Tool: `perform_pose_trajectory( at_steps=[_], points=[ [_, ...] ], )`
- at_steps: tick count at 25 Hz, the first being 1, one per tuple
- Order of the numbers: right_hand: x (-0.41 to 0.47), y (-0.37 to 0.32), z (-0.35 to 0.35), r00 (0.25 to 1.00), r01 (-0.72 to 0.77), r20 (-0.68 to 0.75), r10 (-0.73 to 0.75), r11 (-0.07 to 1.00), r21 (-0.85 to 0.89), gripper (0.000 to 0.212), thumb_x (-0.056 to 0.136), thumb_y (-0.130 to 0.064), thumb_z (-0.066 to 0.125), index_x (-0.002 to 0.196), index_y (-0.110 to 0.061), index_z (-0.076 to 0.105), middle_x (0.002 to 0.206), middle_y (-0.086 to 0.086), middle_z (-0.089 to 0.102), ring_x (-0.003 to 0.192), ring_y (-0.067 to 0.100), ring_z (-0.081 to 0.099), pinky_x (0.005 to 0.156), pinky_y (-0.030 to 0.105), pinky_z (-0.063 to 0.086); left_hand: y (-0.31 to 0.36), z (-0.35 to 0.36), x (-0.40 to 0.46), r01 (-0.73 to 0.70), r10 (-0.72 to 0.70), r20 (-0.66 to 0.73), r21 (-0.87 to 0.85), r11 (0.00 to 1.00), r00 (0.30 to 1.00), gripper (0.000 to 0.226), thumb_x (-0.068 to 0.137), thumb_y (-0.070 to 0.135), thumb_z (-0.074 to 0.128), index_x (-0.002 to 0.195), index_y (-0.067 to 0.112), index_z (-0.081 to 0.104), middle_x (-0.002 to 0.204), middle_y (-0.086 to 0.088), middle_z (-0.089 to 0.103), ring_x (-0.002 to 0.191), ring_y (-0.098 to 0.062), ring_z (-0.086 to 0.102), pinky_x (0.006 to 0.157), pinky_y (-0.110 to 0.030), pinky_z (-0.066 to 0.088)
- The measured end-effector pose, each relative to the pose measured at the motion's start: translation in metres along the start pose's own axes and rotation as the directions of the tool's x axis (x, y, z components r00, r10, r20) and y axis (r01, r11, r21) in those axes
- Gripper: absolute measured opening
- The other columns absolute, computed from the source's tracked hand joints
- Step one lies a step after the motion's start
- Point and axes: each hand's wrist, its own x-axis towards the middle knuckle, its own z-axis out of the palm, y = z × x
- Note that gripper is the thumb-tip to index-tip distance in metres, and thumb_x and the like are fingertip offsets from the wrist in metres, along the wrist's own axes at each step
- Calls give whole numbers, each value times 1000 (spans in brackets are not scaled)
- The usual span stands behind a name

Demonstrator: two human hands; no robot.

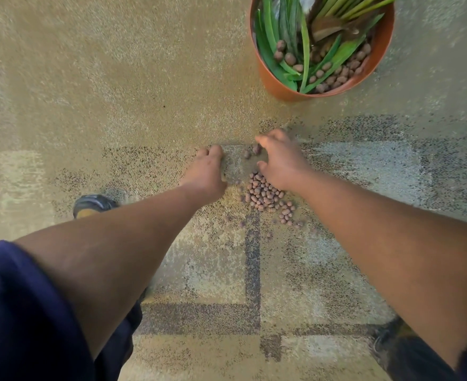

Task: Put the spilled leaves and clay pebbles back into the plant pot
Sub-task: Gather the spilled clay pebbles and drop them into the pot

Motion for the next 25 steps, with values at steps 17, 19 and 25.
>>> perform_pose_trajectory(
  at_steps=[17, 19, 25],
  points=[
    [9, -8, -1, 995, 88, -27, -93, 985, -148, 20, 91, 6, 62, 90, -13, 64, 93, 4, 57, 85, 22, 57, 77, 39, 54, -9, -4, 5, -87, 77, -130, -71, 994, 989, 29, 92, -14, 54, 94, 14, 64, 97, 0, 55, 81, -17, 57, 80, -29, 54],
    [9, -6, -1, 997, 65, -34, -70, 990, -126, 19, 91, 6, 63, 88, -14, 63, 94, 3, 59, 86, 21, 59, 81, 43, 57, -9, -5, 6, -107, 99, -127, -58, 993, 987, 27, 93, -12, 55, 95, 12, 66, 97, -1, 57, 82, -19, 58, 81, -33, 58],
    [9, -17, 3, 993, 71, -103, -65, 996, 60, 16, 91, -8, 68, 88, -20, 58, 93, -7, 55, 86, 15, 58, 82, 35, 57, -12, -4, 1, -187, 190, -67, 50, 981, 980, 26, 98, 2, 59, 117, 20, 63, 111, 0, 57, 92, -21, 61, 84, -34, 58]
  ],
)
